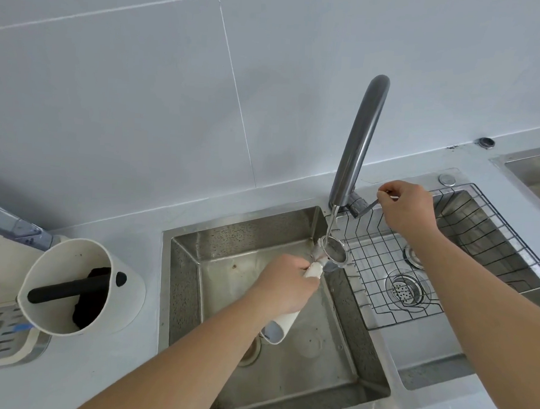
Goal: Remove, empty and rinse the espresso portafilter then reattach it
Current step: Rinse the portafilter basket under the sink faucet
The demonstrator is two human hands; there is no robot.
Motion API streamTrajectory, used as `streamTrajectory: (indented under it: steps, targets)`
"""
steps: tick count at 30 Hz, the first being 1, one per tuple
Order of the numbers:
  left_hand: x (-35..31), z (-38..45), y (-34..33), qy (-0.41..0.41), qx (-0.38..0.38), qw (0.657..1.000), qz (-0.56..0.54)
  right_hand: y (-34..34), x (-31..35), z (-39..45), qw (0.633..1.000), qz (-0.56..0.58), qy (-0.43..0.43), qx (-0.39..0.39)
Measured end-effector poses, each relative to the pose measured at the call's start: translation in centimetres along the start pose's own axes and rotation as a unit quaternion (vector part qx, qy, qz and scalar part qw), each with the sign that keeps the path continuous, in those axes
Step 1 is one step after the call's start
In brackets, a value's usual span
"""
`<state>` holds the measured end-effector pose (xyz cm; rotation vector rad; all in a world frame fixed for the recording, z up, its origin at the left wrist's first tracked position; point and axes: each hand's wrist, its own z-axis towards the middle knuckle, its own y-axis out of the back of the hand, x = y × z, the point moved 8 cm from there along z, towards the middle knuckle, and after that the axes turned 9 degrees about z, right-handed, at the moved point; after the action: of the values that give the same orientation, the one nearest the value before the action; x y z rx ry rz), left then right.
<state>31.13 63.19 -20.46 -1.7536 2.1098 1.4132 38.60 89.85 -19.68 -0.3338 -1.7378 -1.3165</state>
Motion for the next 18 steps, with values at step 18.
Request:
streamTrajectory:
  steps: [18]
  targets:
    - [4.0, -1.8, 1.7, -0.032, -0.114, 0.985, -0.123, 0.0, 0.3, -0.1, 1.000, -0.005, 0.007, -0.002]
